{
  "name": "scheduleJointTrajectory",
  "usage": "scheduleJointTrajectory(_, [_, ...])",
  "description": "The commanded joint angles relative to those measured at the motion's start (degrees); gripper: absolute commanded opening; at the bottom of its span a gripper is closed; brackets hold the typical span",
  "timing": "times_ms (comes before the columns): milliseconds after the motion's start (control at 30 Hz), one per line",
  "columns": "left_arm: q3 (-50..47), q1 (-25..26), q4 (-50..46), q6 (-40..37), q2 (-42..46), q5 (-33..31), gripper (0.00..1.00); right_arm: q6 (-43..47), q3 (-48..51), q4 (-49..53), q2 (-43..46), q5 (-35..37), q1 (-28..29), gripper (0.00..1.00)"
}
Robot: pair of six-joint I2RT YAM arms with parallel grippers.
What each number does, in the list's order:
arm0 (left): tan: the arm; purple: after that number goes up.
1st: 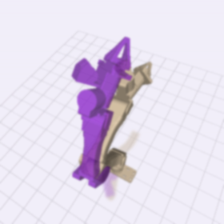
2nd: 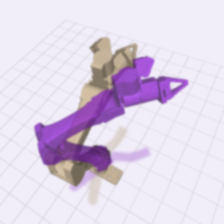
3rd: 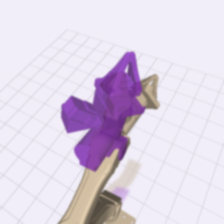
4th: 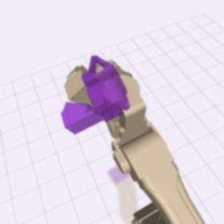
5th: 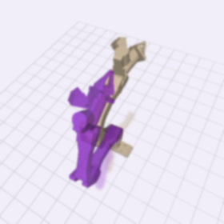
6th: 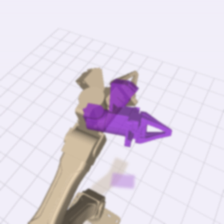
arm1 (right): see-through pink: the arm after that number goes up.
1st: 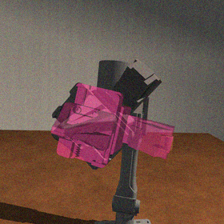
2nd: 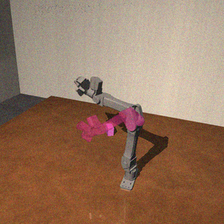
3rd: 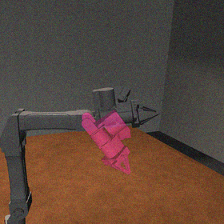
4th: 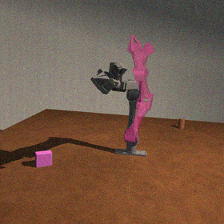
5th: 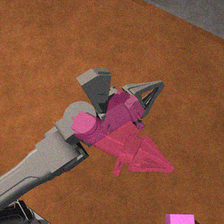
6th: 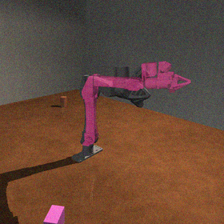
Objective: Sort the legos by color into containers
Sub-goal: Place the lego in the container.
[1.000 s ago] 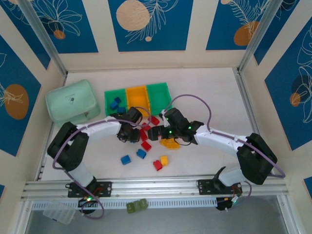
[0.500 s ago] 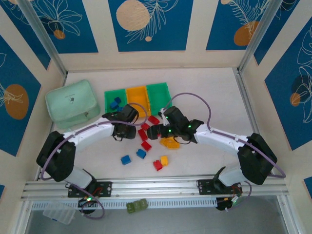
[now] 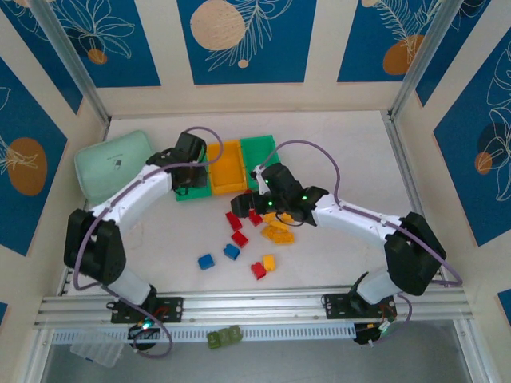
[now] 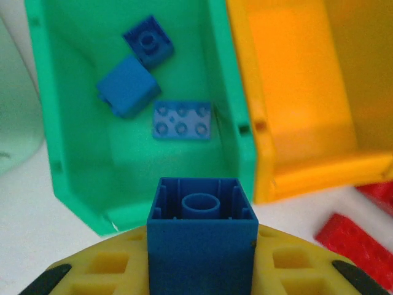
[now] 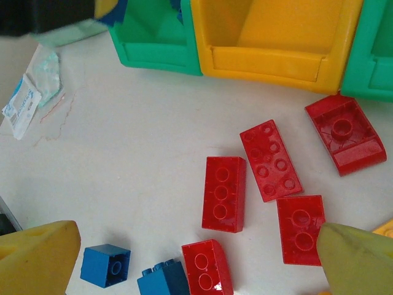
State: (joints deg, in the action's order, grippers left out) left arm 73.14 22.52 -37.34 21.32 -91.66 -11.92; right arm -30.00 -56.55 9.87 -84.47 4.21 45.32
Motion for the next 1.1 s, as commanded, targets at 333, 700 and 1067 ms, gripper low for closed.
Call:
scheduleJointTrajectory(333, [13.39,-5.64,-1.65,-3.18,-16.86,-3.54,0.31,1.12,-2.60,-0.62,-1.86,-2.60,-2.38,0.99])
scheduleJointTrajectory(700, [14.13,-6.10,-3.19,-3.48,-18.01,-4.22,0.48,1.30,-2.42,-1.18,-1.85,-3.64,-3.42,0.99])
scheduleJointTrajectory(1067, [8.39,-6.00,-3.50,-1.69,-7.88,1.67,0.51,2.40,-1.66,0.86,-0.38,-3.31,-3.50,0.99])
